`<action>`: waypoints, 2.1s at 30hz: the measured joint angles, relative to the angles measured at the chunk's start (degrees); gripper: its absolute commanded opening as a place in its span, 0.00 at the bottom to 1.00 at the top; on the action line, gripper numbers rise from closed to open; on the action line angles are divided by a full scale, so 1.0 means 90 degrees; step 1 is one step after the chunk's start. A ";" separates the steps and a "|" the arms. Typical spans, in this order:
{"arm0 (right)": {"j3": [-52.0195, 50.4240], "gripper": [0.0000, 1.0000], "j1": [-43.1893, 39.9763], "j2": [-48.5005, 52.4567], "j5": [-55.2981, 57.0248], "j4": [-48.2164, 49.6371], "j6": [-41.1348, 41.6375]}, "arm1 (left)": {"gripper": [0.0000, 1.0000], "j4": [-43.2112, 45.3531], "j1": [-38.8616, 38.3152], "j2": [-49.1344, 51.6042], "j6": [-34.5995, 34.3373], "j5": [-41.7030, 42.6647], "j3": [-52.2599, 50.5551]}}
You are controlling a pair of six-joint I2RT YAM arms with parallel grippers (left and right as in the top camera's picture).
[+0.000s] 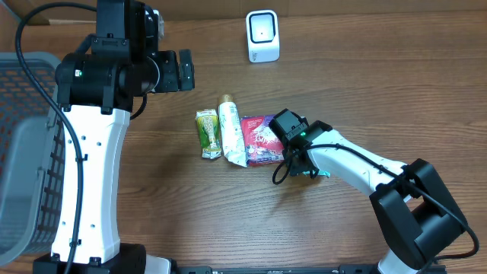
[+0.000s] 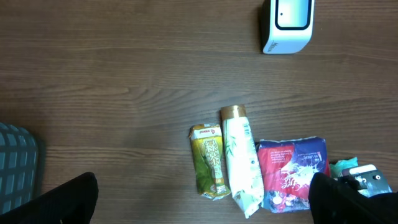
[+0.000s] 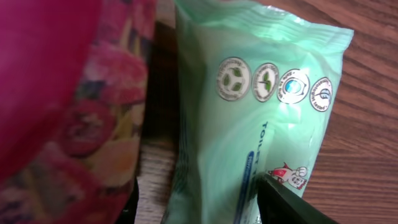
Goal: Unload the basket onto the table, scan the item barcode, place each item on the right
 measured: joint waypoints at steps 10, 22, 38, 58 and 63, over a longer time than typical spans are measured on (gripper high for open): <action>-0.0537 0.47 0.0041 -0.0189 0.0359 0.0610 -0.0029 | 1.00 0.0000 0.0000 0.0000 0.0000 0.0000 0.0000; -0.0255 0.04 -0.0017 -0.0158 0.0515 0.0073 0.0192 | 1.00 -0.0002 0.0000 0.0000 0.0000 0.0000 0.0000; 0.0690 0.04 -0.3109 -0.0415 -0.5802 -0.0495 -0.1154 | 0.99 0.0000 0.0000 0.0000 0.0000 0.0000 0.0000; 0.0826 0.31 -0.4112 0.1797 -0.8240 -0.0537 -0.2977 | 1.00 0.0000 0.0000 0.0000 0.0000 0.0000 0.0000; 0.1433 0.39 -0.4274 0.1800 -0.6934 -0.1178 -0.2647 | 0.99 0.0000 0.0000 0.0000 0.0000 0.0000 0.0000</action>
